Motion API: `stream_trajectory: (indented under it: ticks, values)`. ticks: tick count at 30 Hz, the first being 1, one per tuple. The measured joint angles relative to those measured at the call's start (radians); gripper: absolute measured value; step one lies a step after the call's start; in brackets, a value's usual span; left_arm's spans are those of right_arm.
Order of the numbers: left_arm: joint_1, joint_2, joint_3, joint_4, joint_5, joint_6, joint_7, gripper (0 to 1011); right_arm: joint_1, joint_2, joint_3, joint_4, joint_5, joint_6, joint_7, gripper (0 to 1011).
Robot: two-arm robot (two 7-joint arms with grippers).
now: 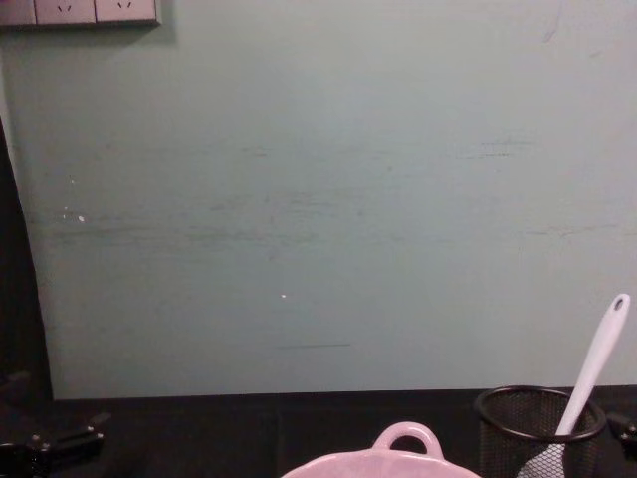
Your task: Use the one hand to pick up the spoon and stir the clear water in the bowl.
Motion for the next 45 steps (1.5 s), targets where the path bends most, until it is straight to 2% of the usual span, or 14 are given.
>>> stream_trajectory:
  ticks: [3, 7, 12, 15, 18, 20, 22, 26, 28, 29, 30, 34, 39, 45]
  values:
    - [0.0, 0.0, 0.0, 0.0, 0.0, 0.0, 0.0, 1005, 0.0, 0.0, 0.0, 0.0, 0.0, 0.0, 0.0, 1003]
    - [0.0, 0.0, 0.0, 0.0, 0.0, 0.0, 0.0, 1005, -0.03, 0.018, 0.034, -0.034, 0.019, -0.005, 0.008, 1002]
    - [0.0, 0.0, 0.0, 0.0, 0.0, 0.0, 0.0, 1005, -0.089, 0.037, 0.098, -0.092, 0.097, -0.009, 0.036, 1003]
    - [0.0, 0.0, 0.0, 0.0, 0.0, 0.0, 0.0, 1005, -0.134, 0.042, 0.161, -0.134, 0.22, -0.015, 0.106, 1003]
    - [0.0, 0.0, 0.0, 0.0, 0.0, 0.0, 0.0, 1005, -0.149, 0.038, 0.194, -0.149, 0.303, -0.009, 0.16, 1003]
    - [0.0, 0.0, 0.0, 0.0, 0.0, 0.0, 0.0, 1005, -0.154, 0.028, 0.222, -0.158, 0.401, 0.019, 0.224, 1003]
    - [0.0, 0.0, 0.0, 0.0, 0.0, 0.0, 0.0, 1005, -0.15, 0.016, 0.247, -0.161, 0.5, 0.075, 0.283, 1002]
    - [0.0, 0.0, 0.0, 0.0, 0.0, 0.0, 0.0, 1005, -0.123, -0.01, 0.276, -0.151, 0.64, 0.197, 0.351, 1003]
    - [0.0, 0.0, 0.0, 0.0, 0.0, 0.0, 0.0, 1005, -0.099, -0.02, 0.281, -0.138, 0.714, 0.273, 0.367, 1003]
    - [0.0, 0.0, 0.0, 0.0, 0.0, 0.0, 0.0, 1005, -0.099, -0.02, 0.281, -0.138, 0.714, 0.273, 0.367, 1002]
    - [0.0, 0.0, 0.0, 0.0, 0.0, 0.0, 0.0, 1005, -0.08, -0.027, 0.281, -0.126, 0.763, 0.326, 0.37, 1002]
    - [0.0, 0.0, 0.0, 0.0, 0.0, 0.0, 0.0, 1005, -0.023, -0.048, 0.275, -0.078, 0.859, 0.425, 0.372, 1003]
    - [0.0, 0.0, 0.0, 0.0, 0.0, 0.0, 0.0, 1005, 0.036, -0.067, 0.254, -0.017, 0.898, 0.463, 0.378, 1003]
    - [0.0, 0.0, 0.0, 0.0, 0.0, 0.0, 0.0, 1005, 0.095, -0.075, 0.217, 0.04, 0.895, 0.465, 0.384, 1003]
